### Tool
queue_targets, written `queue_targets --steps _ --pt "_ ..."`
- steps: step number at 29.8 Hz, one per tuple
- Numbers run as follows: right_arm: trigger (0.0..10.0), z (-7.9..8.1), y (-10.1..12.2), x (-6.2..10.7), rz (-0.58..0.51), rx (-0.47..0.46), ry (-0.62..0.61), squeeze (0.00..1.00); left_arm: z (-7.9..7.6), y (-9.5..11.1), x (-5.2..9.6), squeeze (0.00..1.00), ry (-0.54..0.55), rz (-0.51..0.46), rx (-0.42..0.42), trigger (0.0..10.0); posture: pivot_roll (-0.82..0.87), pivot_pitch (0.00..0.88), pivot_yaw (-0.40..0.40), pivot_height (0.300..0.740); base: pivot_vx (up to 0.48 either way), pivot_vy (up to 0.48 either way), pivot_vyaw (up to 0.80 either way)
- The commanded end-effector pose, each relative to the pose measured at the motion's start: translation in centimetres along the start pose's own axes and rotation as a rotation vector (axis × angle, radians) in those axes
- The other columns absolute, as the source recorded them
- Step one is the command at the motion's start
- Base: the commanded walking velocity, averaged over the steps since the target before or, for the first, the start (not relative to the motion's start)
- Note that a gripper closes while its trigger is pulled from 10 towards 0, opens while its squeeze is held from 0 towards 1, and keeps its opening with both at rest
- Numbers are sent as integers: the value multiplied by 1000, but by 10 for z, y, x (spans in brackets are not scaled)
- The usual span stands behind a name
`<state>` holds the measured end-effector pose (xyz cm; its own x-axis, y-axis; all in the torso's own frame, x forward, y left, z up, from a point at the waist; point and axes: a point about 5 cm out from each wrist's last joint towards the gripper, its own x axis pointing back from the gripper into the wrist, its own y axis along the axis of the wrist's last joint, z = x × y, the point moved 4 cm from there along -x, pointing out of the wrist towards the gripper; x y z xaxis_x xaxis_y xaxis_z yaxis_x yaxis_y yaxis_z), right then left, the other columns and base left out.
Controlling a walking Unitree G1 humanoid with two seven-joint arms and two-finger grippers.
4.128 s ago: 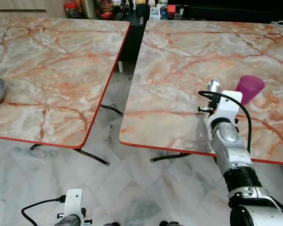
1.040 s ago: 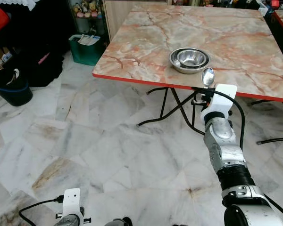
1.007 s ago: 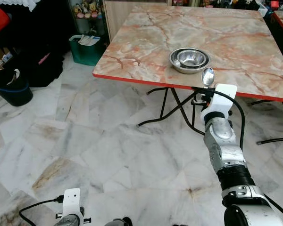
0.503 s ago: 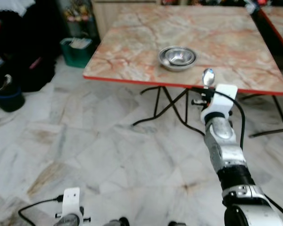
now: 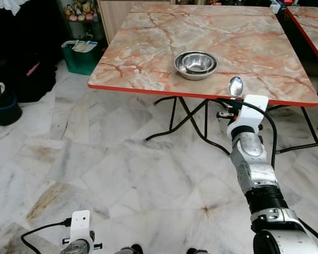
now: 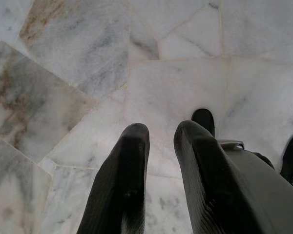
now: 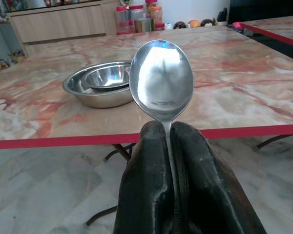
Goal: Setting the table
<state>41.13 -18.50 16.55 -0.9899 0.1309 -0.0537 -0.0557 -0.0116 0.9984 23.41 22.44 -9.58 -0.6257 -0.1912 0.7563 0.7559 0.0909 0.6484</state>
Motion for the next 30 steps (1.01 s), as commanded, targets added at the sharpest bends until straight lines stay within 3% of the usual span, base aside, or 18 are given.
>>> queue_targets --steps 1,8,30 --pt "10000 3 4 -1 -11 -4 6 0 5 -10 1 0 19 32 -2 10000 15 141 36 740 292 0 0" --pt "10000 2 1 -2 6 0 6 0 6 -11 1 0 21 33 -5 10000 16 141 37 740 303 0 -415" --pt "10000 7 8 -2 -26 5 35 0 4 -12 2 0 12 36 -11 10000 3 119 31 740 305 0 0"
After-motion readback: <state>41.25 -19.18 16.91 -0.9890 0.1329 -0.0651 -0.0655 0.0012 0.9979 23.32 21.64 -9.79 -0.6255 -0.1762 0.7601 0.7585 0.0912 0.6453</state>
